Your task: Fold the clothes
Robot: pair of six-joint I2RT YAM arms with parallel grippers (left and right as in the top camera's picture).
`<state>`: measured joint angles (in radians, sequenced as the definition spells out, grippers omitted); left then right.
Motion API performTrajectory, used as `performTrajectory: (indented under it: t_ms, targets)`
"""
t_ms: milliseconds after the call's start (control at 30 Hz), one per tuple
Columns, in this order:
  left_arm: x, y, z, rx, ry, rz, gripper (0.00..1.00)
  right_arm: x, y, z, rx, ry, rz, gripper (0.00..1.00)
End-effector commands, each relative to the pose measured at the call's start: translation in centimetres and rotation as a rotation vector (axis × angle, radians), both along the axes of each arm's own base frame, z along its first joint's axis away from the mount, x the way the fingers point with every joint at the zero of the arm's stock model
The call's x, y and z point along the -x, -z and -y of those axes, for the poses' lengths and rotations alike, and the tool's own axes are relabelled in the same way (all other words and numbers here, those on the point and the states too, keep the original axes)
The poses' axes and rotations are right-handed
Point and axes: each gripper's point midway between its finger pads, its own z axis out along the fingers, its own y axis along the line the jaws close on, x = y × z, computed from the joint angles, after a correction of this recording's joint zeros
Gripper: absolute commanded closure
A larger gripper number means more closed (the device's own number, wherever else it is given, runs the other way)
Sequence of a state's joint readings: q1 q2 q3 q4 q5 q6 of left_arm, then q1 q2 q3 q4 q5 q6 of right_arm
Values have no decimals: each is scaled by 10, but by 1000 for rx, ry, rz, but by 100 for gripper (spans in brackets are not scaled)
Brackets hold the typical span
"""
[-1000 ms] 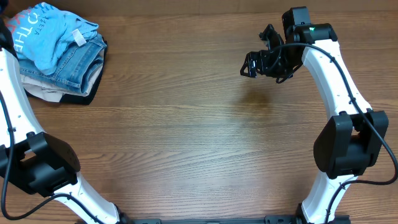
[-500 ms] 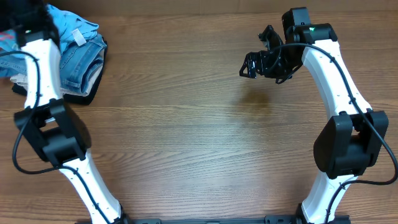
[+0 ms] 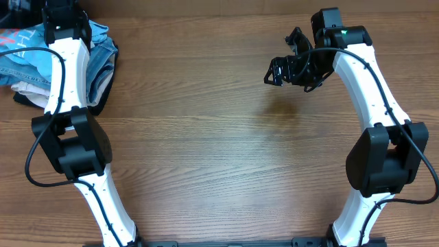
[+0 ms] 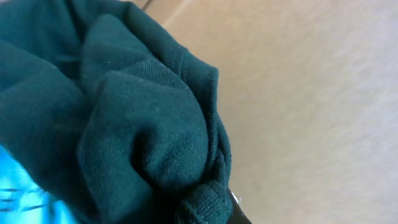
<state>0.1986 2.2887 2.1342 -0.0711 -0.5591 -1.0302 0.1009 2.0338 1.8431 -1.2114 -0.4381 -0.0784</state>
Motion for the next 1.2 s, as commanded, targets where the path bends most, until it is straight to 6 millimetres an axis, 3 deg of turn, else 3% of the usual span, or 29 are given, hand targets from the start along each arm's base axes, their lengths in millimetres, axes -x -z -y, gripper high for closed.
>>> performTrajectory:
  t_ms: [0,167,300,400,433,500,733,800,933,1033,1100,1133,1167]
  targets:
    - [45,-66,-9,-119,-84,-76,96,-5,-19,-4,-14,-8,58,0]
    - [79,-66,-5,-99,-95,-231,94,-5,-20,-4,-16,-8,60,0]
    - [94,-36,-1,-67,-82,-388,91,-5,-20,-5,-18,-8,59,0]
    - [98,-30,0,-60,-80,-421,92,-5,-20,-5,-19,-6,58,0]
    - [98,-30,0,-59,-79,-421,88,-5,-20,-5,-19,-6,58,0]
    - [95,-28,2,-53,-59,-419,58,-5,-20,-5,-19,-6,58,0]
    - [80,-18,22,3,89,-413,18,-5,-20,-5,-19,-6,58,0]
    - [74,-12,34,36,169,-416,0,-5,-20,-5,-19,-6,58,0]
    - [71,25,94,165,532,-531,0,-8,-20,-5,-20,-6,69,0]
    - [105,70,114,285,589,-734,0,-8,-21,-5,-21,-6,72,0]
    - [122,86,120,329,599,-827,0,-9,-21,-5,-21,-6,74,0]
    - [126,89,135,264,745,-885,0,-9,-21,-5,-21,-6,77,0]
    - [110,75,159,80,1002,-847,10,-11,-21,-6,-22,-6,84,0]
